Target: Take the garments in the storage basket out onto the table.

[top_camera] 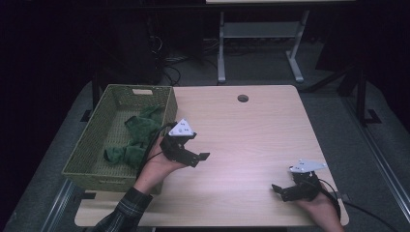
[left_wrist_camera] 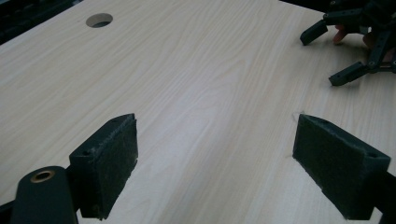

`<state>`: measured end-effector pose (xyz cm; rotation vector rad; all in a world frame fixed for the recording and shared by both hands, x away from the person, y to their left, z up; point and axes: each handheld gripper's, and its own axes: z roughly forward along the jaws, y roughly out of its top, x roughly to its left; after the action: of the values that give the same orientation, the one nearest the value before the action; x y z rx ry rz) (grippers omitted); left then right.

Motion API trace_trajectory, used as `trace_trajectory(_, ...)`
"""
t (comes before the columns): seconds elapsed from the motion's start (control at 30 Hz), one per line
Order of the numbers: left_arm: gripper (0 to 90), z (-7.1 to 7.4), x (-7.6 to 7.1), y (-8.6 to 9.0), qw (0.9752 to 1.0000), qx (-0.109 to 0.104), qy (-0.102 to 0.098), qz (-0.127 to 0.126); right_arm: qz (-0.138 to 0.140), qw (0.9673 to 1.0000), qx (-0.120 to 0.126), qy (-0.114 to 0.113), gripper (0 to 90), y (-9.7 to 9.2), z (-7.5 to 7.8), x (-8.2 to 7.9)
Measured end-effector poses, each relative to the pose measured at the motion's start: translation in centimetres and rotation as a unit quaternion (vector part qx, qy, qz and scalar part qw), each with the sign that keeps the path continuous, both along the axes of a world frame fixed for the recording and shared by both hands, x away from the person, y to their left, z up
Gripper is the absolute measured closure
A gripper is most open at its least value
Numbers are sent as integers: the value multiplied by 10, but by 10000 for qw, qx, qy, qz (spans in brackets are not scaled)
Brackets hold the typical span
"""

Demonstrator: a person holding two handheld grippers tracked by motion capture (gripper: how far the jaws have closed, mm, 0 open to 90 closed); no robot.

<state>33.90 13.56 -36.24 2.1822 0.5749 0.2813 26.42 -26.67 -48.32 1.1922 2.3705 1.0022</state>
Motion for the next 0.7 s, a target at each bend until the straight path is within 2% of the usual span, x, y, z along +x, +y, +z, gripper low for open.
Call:
trace_trajectory(0.1,138,7,6,4,9999,67,-40,65,3,10000,0,1,15,0,0,0)
trace_trajectory(0.47,141,17,21,20,9998,-15,35,183,3,10000,-7,4,15,0,0,0)
trace_trajectory(0.5,141,18,23,21,9999,52,39,150,5,10000,-9,6,15,0,0,0)
trace_trajectory(0.7,160,23,33,30,9997,-59,105,209,3,10000,-8,9,15,0,0,0)
